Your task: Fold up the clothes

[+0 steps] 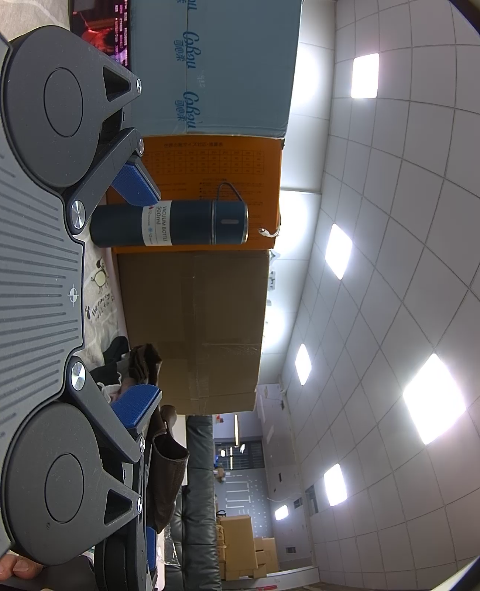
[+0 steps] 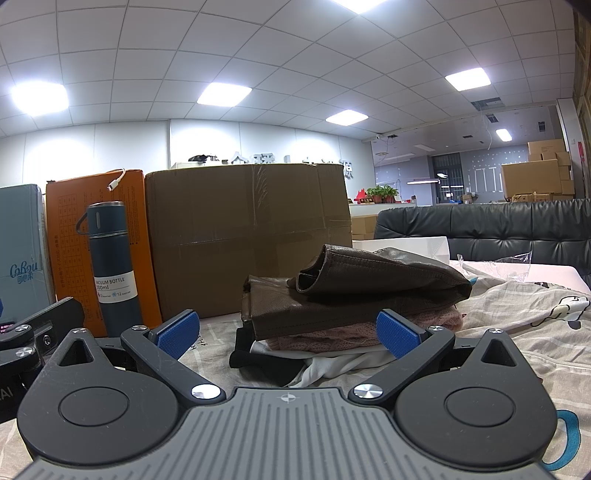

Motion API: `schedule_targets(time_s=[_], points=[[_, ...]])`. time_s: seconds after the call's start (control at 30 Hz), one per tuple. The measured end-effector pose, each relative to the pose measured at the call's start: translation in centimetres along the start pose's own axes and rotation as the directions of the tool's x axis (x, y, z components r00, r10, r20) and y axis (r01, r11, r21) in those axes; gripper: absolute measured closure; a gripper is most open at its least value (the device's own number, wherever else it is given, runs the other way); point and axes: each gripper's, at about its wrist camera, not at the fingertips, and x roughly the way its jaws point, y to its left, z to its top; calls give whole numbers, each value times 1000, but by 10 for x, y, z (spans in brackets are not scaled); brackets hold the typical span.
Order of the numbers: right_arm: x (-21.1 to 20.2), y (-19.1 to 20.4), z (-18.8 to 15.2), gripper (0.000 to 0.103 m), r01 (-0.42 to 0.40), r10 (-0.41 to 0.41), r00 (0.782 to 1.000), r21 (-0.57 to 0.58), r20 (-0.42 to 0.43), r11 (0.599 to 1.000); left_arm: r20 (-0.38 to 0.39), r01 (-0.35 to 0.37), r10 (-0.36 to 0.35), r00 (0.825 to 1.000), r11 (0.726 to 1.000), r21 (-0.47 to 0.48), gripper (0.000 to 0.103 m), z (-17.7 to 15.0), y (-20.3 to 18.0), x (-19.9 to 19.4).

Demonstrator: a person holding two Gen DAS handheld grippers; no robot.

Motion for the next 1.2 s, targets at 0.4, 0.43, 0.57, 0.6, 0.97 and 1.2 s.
schedule_targets(time_s=[0.4,0.43,0.57,0.6,0.97,1.2], points=[[-1,-11,3,0,-31,31,1000,79,-2,996,24,-65,63,998,992,112,0,10,-22,-9],[-2,-13,3,0,-35,36,999,90,0,995,25,-77,74,997,990,119,0,13,-24,-11],[-2,-16,3,0,-44,45,999,112,-2,993,76,-112,98,992,974,199,0,25,-38,-31],[-2,-17,3,0,-47,48,999,117,-5,992,95,-118,99,991,967,225,0,28,-41,-40],[-38,-24,7,0,-186,194,981,193,-23,964,163,-211,159,974,899,383,0,54,-49,-151],[-88,-9,13,0,-359,372,926,161,-59,919,241,-415,339,909,781,467,0,87,-21,-225]])
